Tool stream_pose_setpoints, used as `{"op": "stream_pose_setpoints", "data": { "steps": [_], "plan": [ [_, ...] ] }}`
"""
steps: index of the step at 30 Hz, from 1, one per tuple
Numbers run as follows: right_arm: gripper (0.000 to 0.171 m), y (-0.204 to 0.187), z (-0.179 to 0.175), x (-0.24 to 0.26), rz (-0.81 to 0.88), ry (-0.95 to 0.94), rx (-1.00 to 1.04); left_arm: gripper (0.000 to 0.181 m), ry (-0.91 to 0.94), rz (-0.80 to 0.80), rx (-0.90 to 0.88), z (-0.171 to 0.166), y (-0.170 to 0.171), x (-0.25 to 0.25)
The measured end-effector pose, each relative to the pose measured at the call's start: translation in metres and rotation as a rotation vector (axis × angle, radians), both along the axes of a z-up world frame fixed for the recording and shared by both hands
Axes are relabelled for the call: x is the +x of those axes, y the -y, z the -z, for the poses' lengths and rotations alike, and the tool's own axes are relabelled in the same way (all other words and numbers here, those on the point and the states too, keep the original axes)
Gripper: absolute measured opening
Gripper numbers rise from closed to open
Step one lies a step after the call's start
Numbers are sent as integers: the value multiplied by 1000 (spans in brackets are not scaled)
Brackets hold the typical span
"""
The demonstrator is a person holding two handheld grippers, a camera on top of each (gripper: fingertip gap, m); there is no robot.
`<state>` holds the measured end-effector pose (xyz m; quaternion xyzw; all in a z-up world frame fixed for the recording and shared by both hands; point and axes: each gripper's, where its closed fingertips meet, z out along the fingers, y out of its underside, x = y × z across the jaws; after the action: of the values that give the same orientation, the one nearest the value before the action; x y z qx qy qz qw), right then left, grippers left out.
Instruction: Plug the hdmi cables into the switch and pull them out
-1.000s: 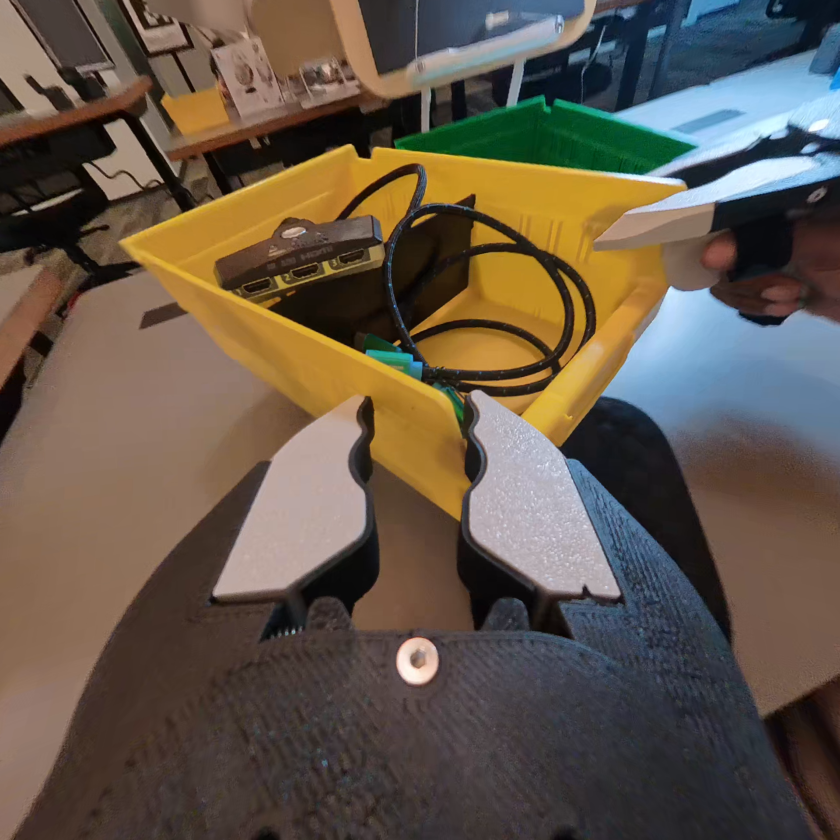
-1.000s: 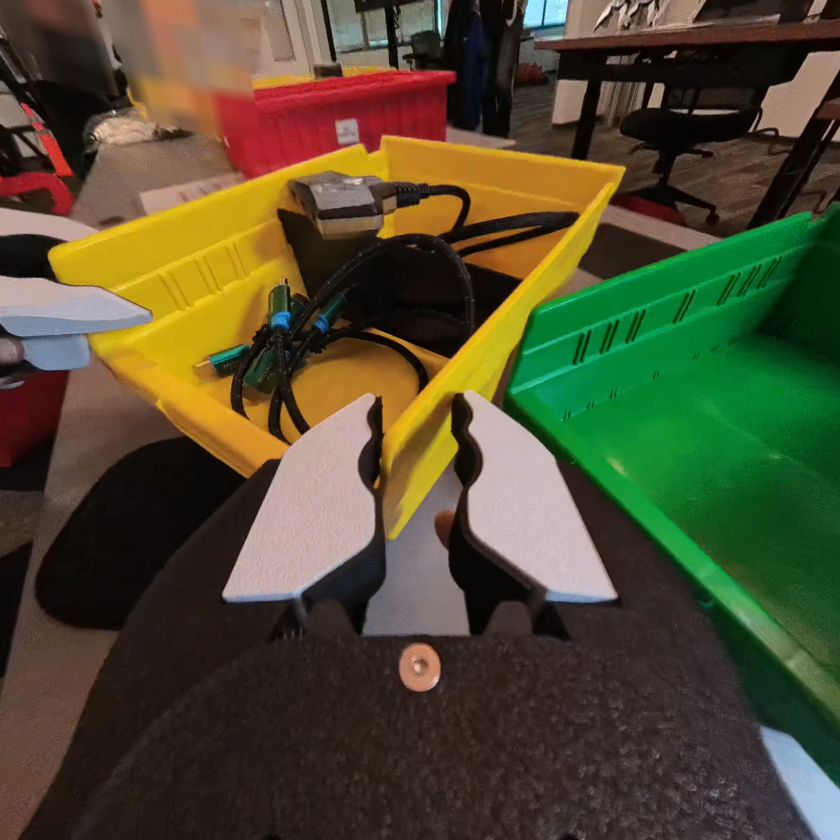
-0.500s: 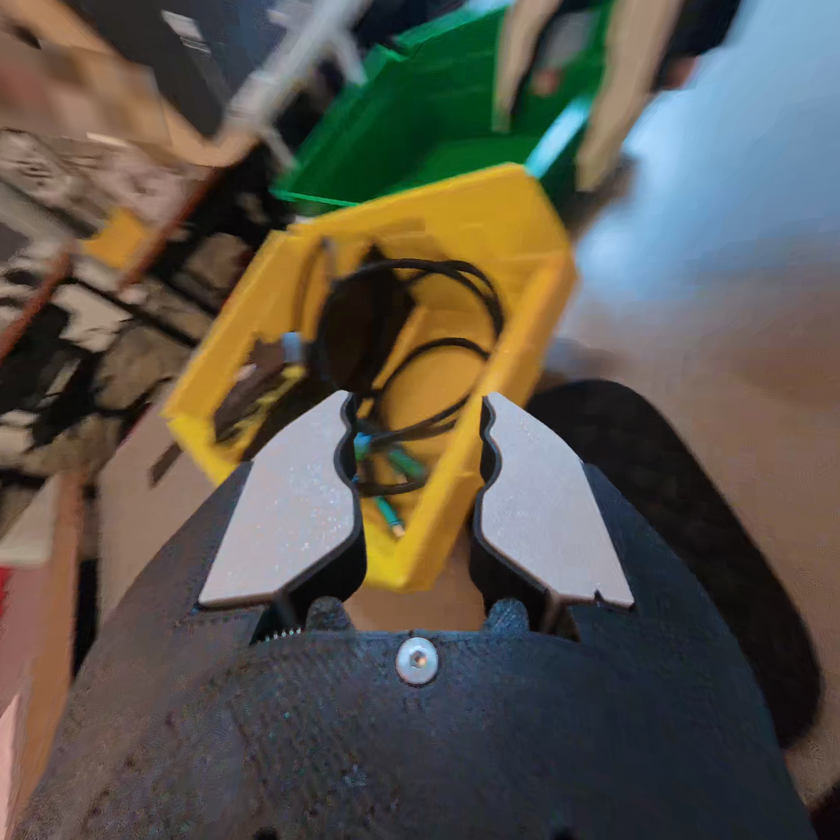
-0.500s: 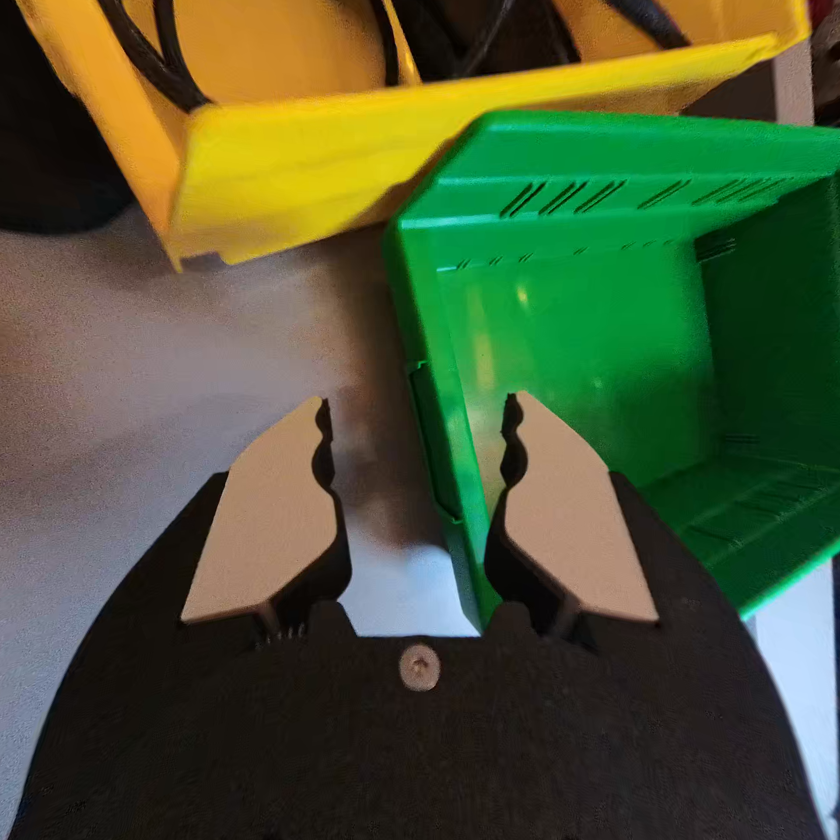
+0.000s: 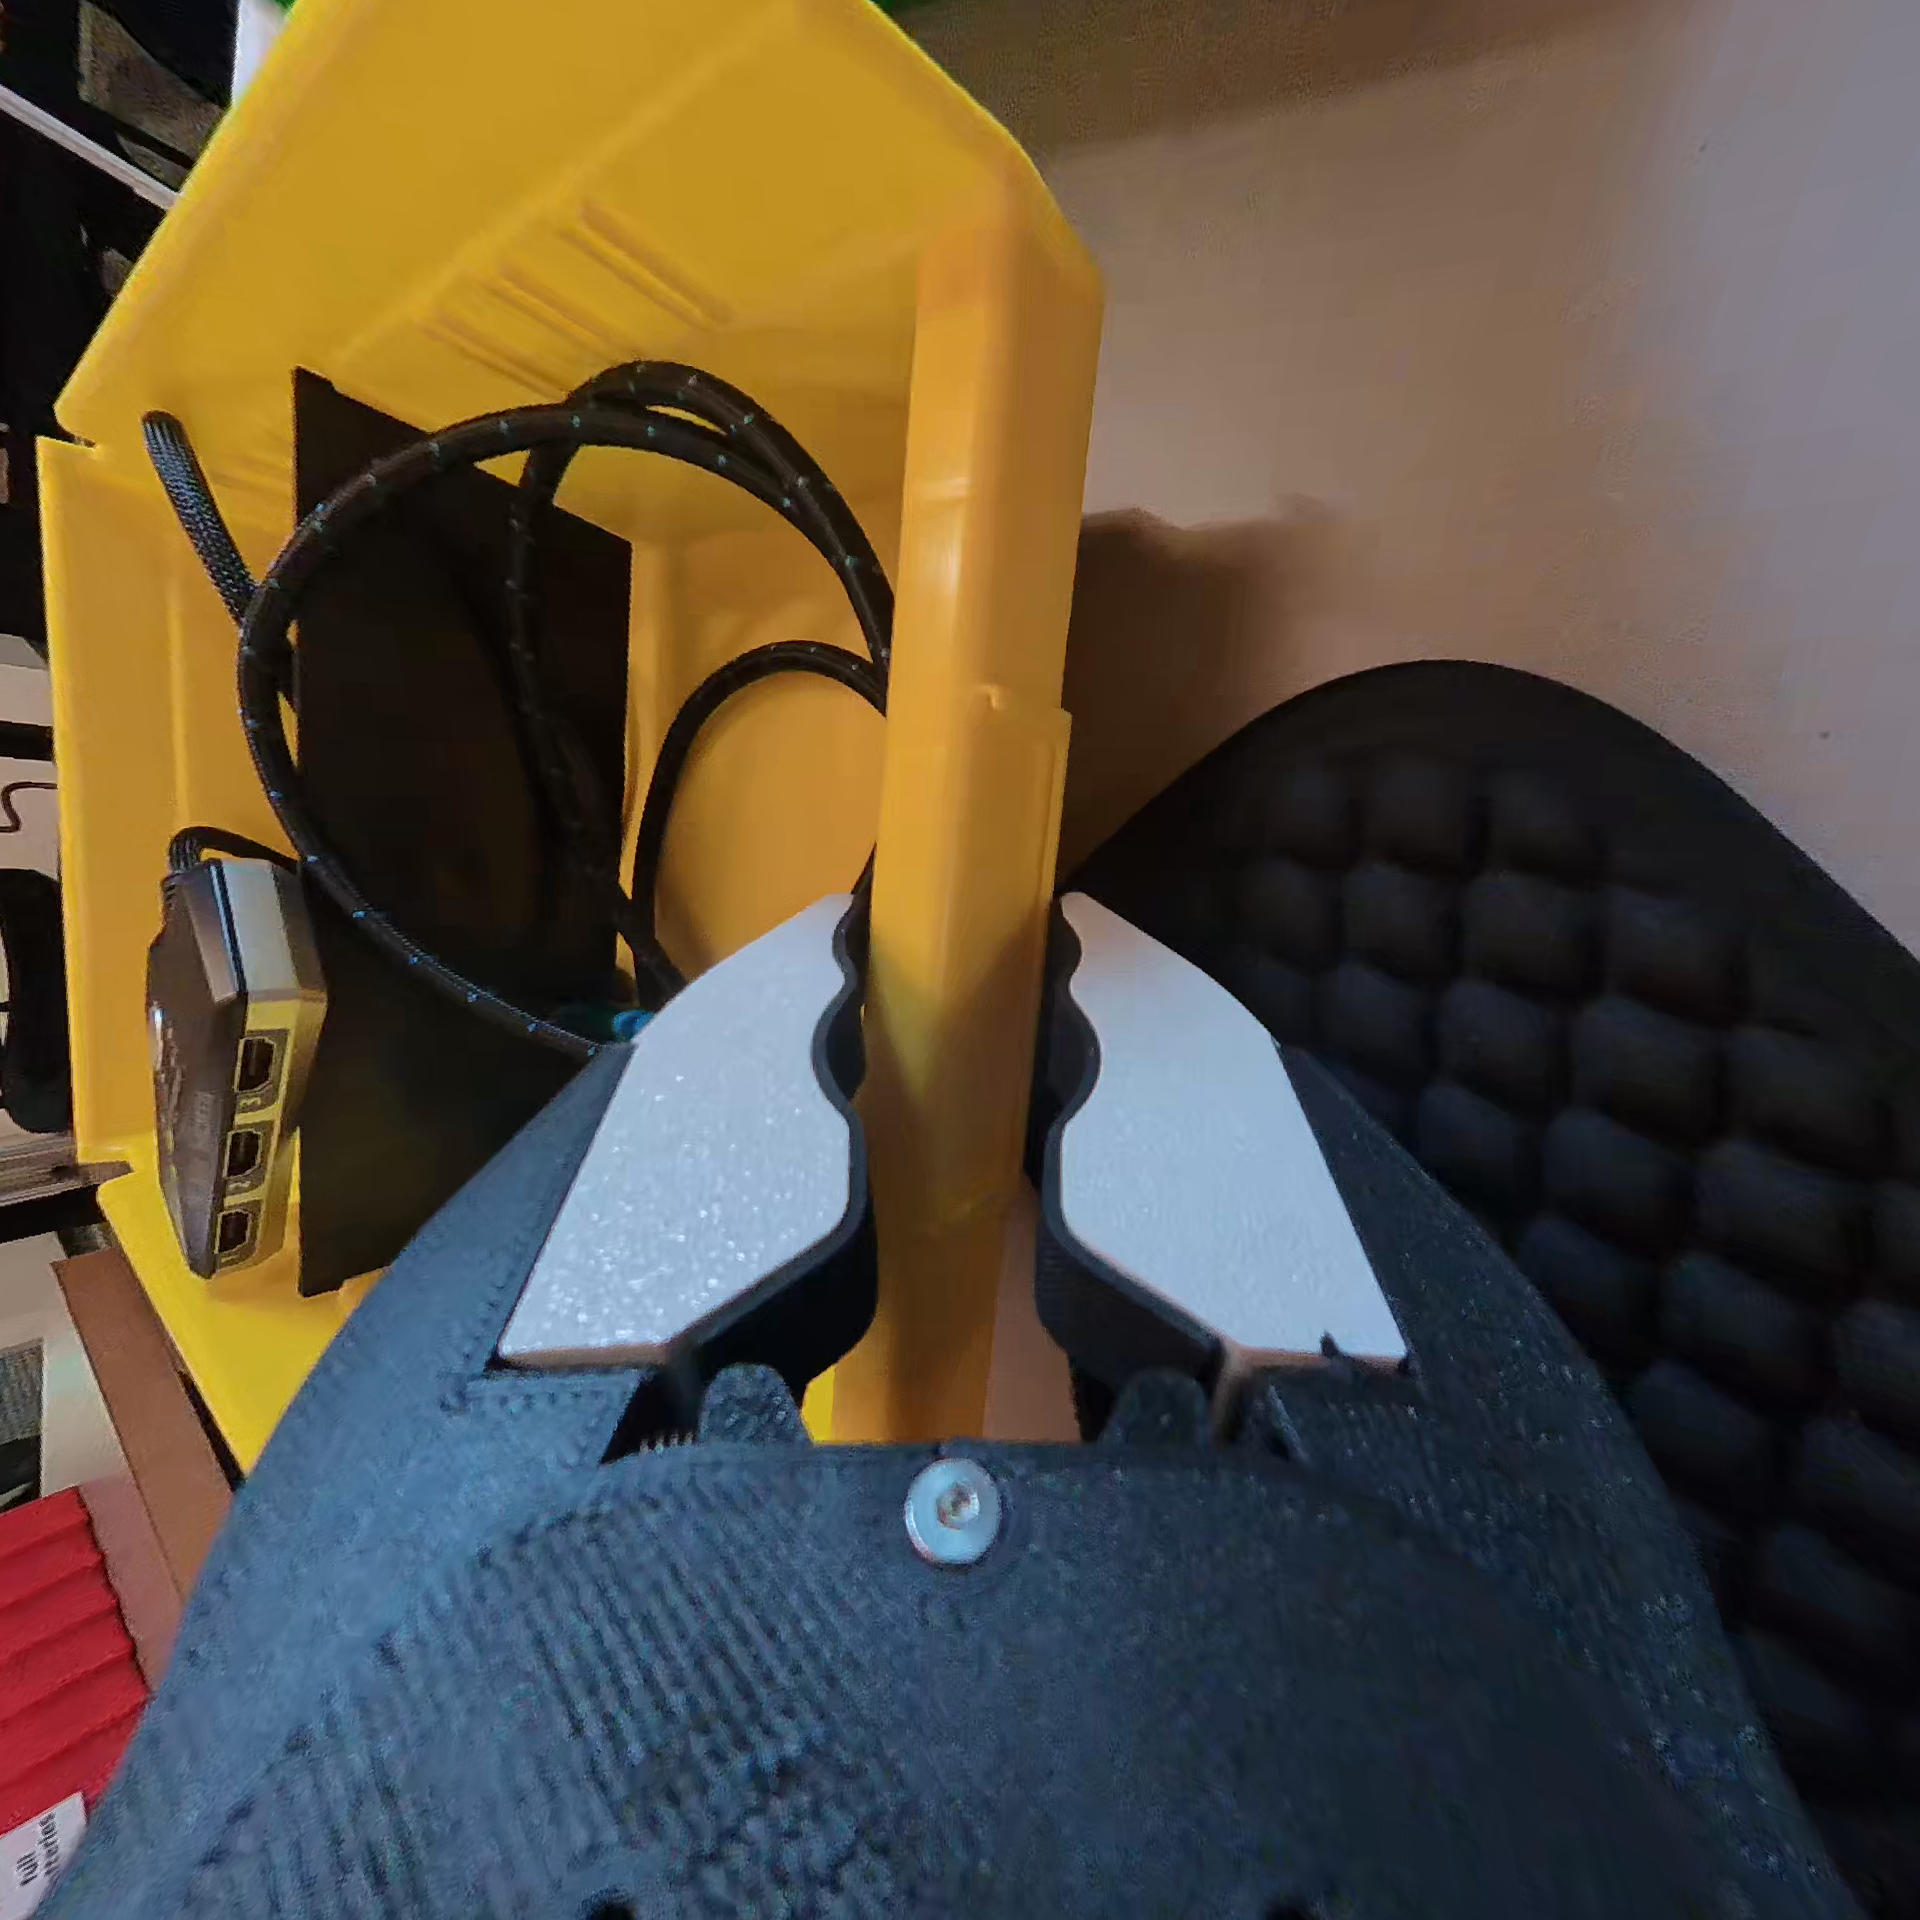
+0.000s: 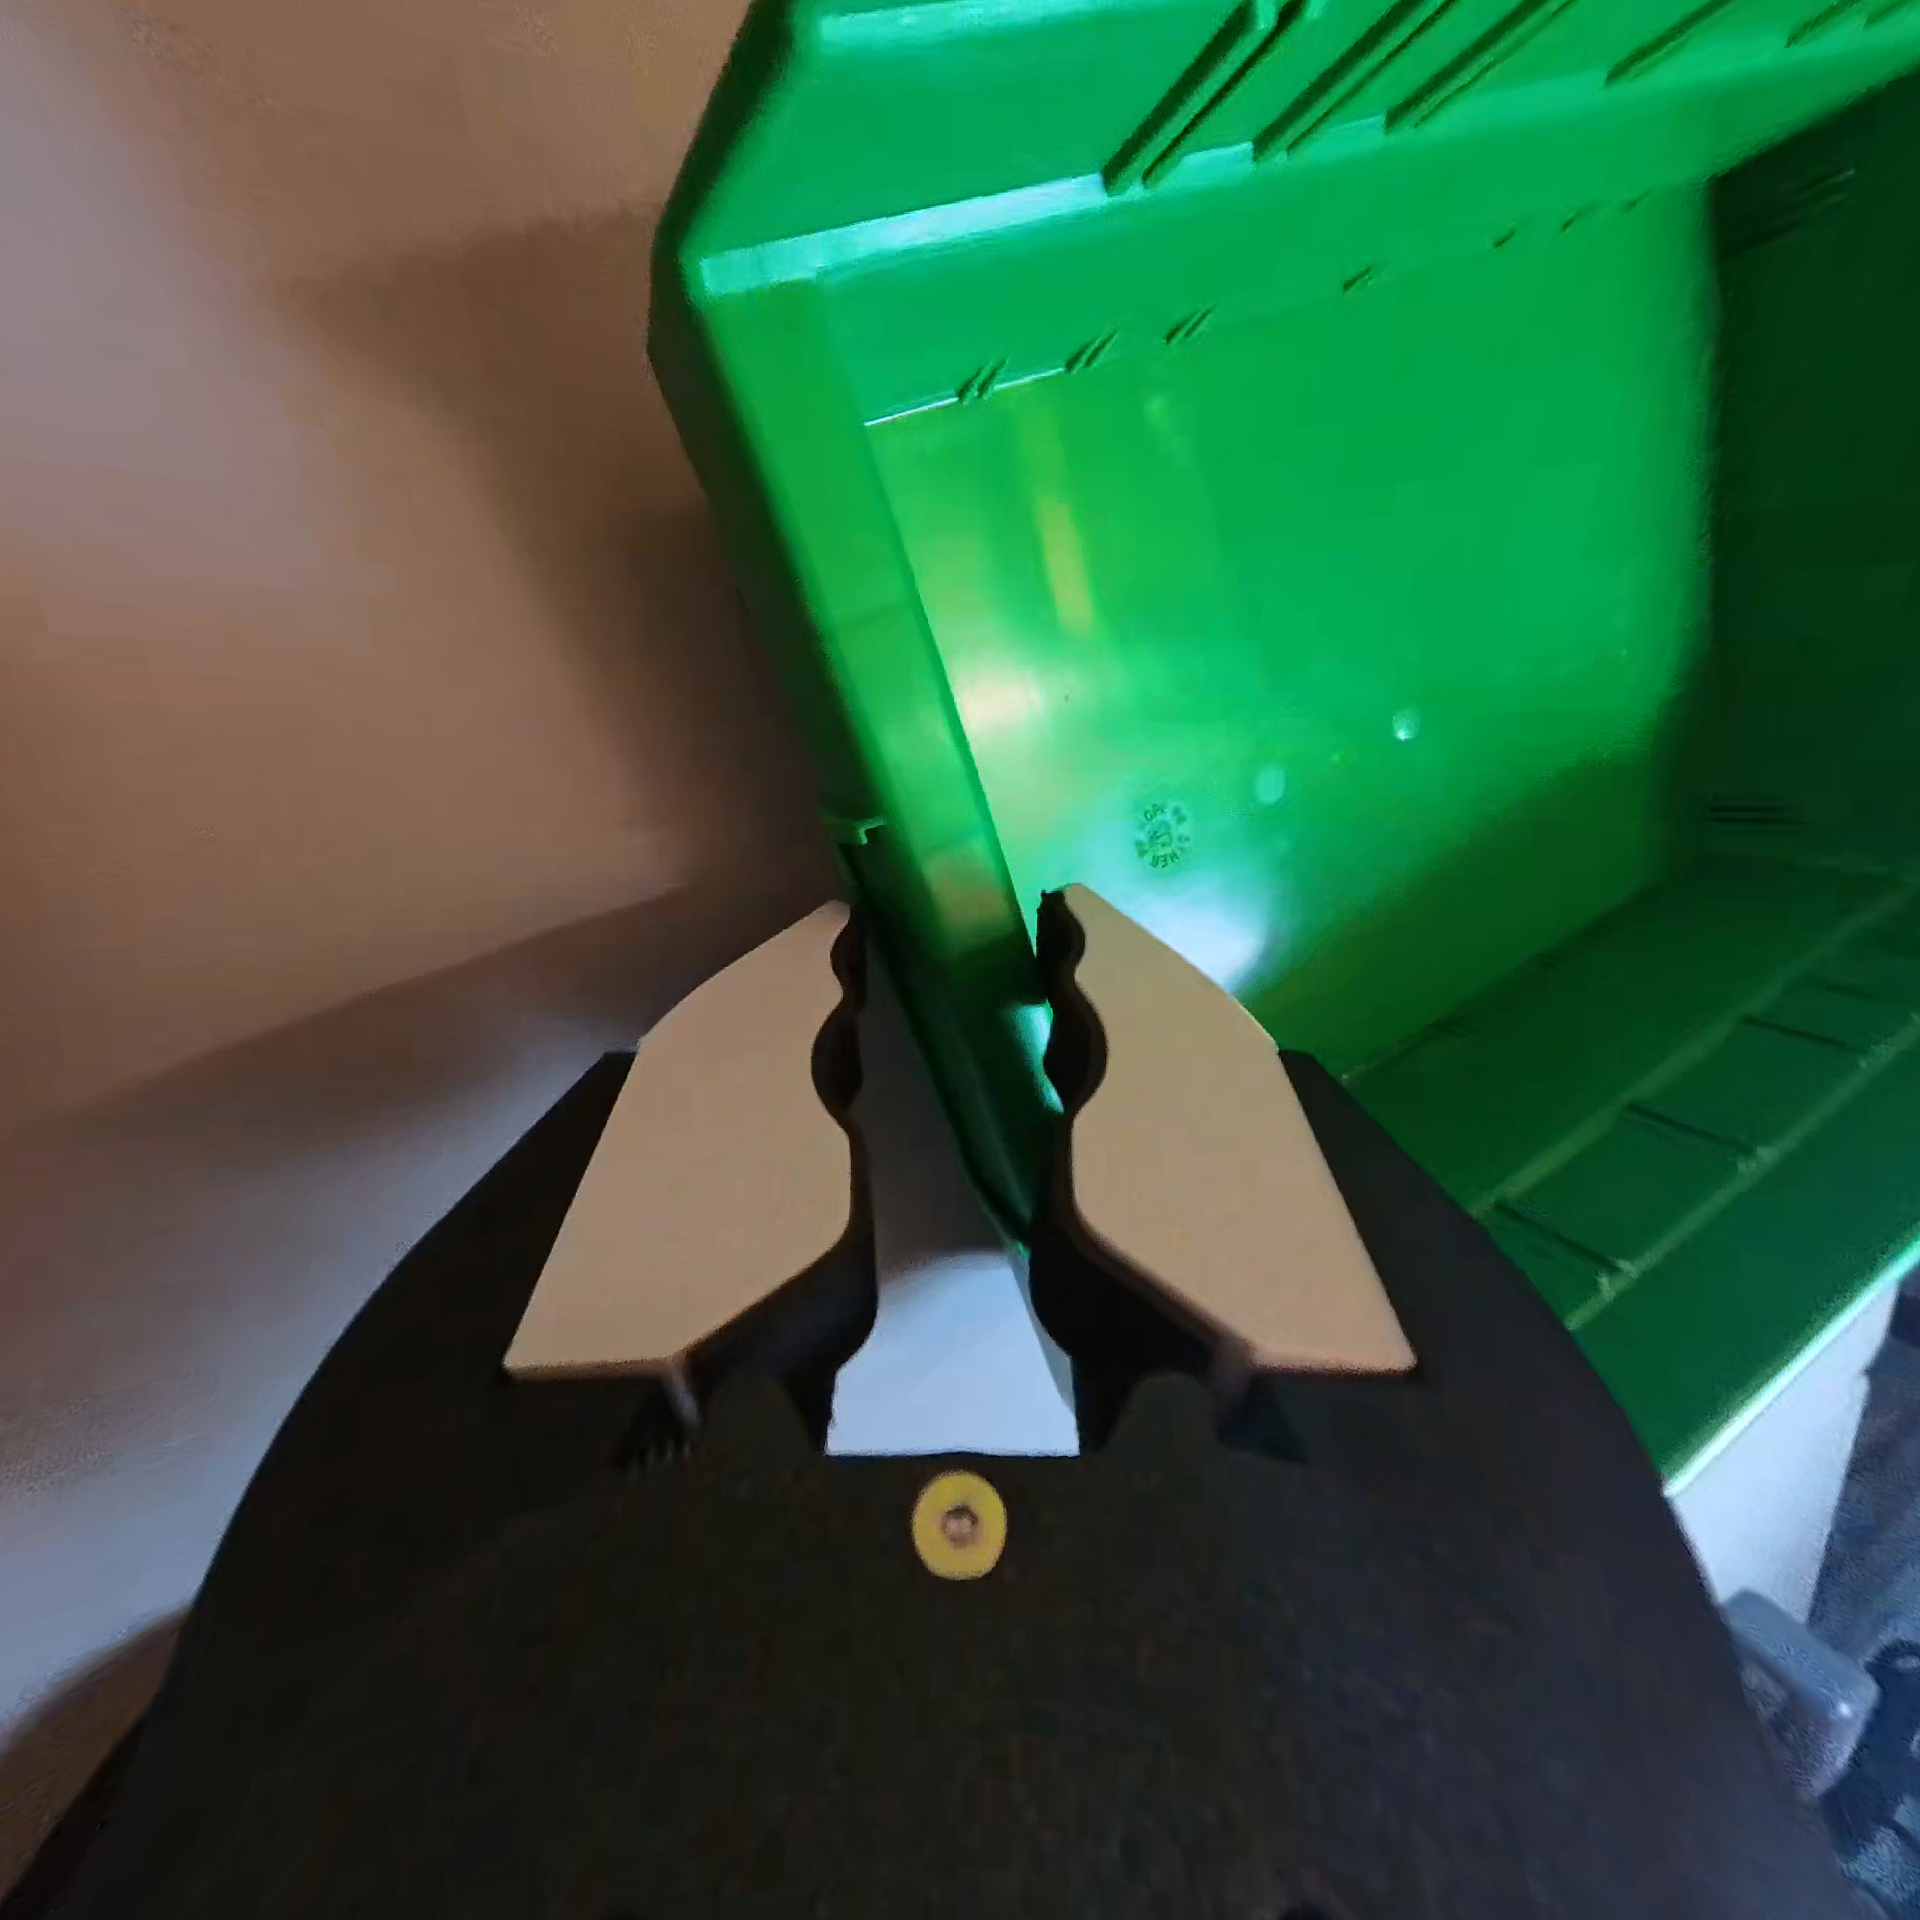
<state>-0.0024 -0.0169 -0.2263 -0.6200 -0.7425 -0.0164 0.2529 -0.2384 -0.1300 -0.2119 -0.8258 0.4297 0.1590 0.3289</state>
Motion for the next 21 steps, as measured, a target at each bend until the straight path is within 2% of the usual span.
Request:
{"op": "stream_pose_setpoints", "data": {
  "steps": [1, 6, 13, 17, 21],
  "plan": [
    [32, 2, 0, 11, 8, 4, 18, 33, 5, -4, 1, 1, -2, -1],
    [31, -21, 0, 45, 86, -4, 82, 33, 17, -26, -13, 14, -19, -5],
    [31, -98, 0, 59, 243, -10, 129, 33, 39, -78, 7, 15, -50, -21],
    [38, -141, -6, 59, 345, -86, 242, 38, 80, -152, 75, 14, -77, -40],
    [46, -117, -38, 33, 272, -368, 192, 44, 142, -194, 146, 2, -84, -48]
  ]
}}
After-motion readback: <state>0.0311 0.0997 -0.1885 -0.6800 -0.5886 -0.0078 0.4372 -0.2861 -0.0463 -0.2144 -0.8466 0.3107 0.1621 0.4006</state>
